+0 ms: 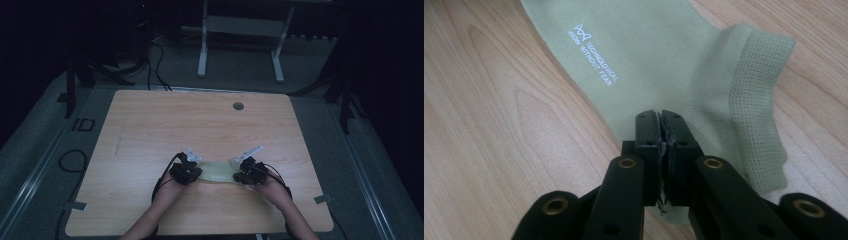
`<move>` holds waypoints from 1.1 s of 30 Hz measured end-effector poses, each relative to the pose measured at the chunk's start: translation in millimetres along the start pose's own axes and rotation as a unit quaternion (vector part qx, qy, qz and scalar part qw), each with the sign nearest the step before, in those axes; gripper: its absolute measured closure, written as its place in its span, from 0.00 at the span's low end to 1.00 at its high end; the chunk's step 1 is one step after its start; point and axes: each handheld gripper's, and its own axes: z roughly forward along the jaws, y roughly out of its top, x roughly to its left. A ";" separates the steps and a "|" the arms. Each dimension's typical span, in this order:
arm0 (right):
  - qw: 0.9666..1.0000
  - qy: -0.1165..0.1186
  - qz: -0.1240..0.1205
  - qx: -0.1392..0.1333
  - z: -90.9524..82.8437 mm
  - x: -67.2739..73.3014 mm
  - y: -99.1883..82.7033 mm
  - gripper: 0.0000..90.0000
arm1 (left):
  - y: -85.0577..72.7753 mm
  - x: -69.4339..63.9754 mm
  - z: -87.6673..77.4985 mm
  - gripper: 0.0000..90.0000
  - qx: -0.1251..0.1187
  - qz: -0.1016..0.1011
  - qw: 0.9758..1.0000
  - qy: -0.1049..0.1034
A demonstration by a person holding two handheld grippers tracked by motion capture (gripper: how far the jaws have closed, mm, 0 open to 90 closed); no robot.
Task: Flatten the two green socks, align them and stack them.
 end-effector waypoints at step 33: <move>0.987 -0.036 0.065 -0.141 -46.8 -40.4 -51.5 0.15 | -45.4 18.7 -39.7 0.02 -0.086 -0.031 0.996 0.015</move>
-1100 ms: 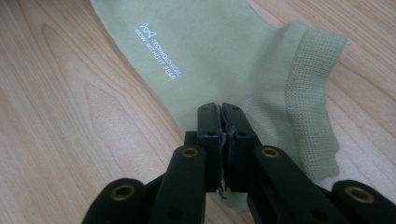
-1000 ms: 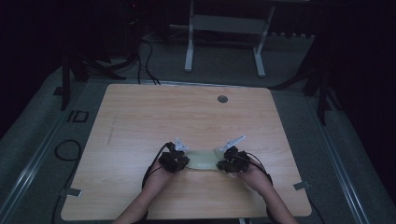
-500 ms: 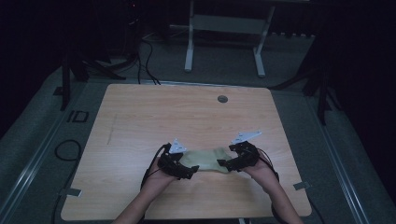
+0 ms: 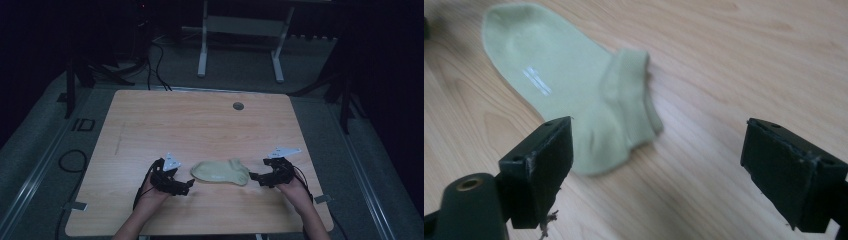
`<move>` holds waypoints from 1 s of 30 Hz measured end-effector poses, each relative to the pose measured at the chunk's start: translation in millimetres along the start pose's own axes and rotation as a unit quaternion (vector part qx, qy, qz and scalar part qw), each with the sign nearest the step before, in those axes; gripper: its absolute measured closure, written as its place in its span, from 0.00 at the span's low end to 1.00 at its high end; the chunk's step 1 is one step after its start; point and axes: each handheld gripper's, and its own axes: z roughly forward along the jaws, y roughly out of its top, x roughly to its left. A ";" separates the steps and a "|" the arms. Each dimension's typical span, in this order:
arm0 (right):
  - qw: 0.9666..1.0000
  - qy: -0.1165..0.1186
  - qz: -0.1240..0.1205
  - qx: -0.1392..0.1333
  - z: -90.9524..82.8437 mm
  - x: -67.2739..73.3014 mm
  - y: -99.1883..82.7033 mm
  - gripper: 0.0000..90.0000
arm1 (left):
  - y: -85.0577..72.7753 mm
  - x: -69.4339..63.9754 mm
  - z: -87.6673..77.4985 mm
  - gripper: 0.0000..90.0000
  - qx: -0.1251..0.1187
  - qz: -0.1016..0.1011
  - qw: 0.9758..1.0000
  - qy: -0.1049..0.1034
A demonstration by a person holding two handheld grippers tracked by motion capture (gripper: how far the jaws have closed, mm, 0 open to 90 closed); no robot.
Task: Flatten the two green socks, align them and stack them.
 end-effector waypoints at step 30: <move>0.993 -0.084 0.082 -0.027 -64.0 -27.5 -83.8 0.14 | -65.5 50.5 -73.3 0.02 -0.016 -0.079 0.994 0.079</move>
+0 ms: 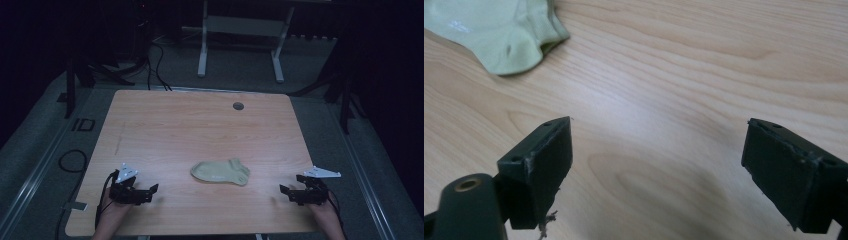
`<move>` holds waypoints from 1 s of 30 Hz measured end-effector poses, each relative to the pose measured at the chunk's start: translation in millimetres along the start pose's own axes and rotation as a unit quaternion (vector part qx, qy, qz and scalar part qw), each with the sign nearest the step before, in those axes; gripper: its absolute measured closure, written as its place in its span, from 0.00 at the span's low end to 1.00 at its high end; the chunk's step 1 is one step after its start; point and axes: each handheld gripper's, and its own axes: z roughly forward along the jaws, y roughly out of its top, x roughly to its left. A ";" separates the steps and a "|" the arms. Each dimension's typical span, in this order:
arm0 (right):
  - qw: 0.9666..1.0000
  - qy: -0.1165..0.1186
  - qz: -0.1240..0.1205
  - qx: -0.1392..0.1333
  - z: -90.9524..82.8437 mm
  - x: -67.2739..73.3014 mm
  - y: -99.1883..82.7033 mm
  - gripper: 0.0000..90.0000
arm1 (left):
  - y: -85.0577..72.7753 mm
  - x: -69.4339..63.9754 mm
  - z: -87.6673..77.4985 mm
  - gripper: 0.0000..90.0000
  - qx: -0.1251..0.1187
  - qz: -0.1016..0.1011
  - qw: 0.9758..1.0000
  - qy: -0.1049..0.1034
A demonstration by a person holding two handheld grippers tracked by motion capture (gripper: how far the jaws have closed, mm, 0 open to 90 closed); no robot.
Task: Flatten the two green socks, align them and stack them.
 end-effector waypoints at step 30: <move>0.991 -0.112 0.056 -0.045 -16.8 -22.8 -44.2 0.15 | -41.5 60.4 -53.9 0.02 -0.061 -0.081 0.989 0.111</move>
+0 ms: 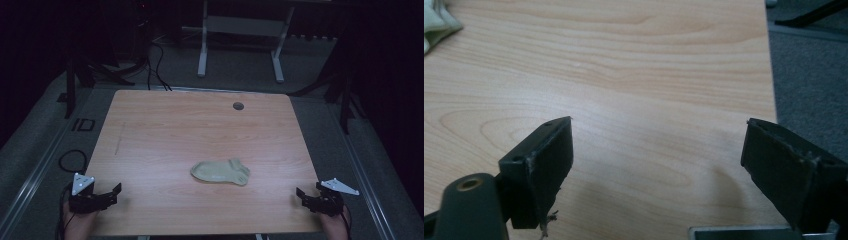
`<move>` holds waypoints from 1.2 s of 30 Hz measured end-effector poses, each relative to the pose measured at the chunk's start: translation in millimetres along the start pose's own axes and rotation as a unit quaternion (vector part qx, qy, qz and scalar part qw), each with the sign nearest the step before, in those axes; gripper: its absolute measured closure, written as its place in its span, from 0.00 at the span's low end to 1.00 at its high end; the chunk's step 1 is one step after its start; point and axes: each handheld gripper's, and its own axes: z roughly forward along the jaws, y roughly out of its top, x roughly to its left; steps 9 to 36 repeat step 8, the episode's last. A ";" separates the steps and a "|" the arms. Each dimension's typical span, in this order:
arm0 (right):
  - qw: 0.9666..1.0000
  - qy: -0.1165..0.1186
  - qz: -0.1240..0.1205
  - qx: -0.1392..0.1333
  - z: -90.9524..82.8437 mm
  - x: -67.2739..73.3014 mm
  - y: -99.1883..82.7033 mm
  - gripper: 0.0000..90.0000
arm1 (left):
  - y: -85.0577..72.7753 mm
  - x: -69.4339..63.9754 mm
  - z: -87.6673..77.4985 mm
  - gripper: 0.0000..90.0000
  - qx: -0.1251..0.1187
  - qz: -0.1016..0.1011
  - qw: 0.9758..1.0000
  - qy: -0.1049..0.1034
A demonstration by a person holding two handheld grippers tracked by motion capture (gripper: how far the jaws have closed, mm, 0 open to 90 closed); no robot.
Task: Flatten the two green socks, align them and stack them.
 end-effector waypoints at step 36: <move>1.000 -0.005 -0.001 0.001 0.9 -0.1 0.1 0.15 | -1.7 -3.7 1.1 0.02 0.005 0.009 1.000 0.001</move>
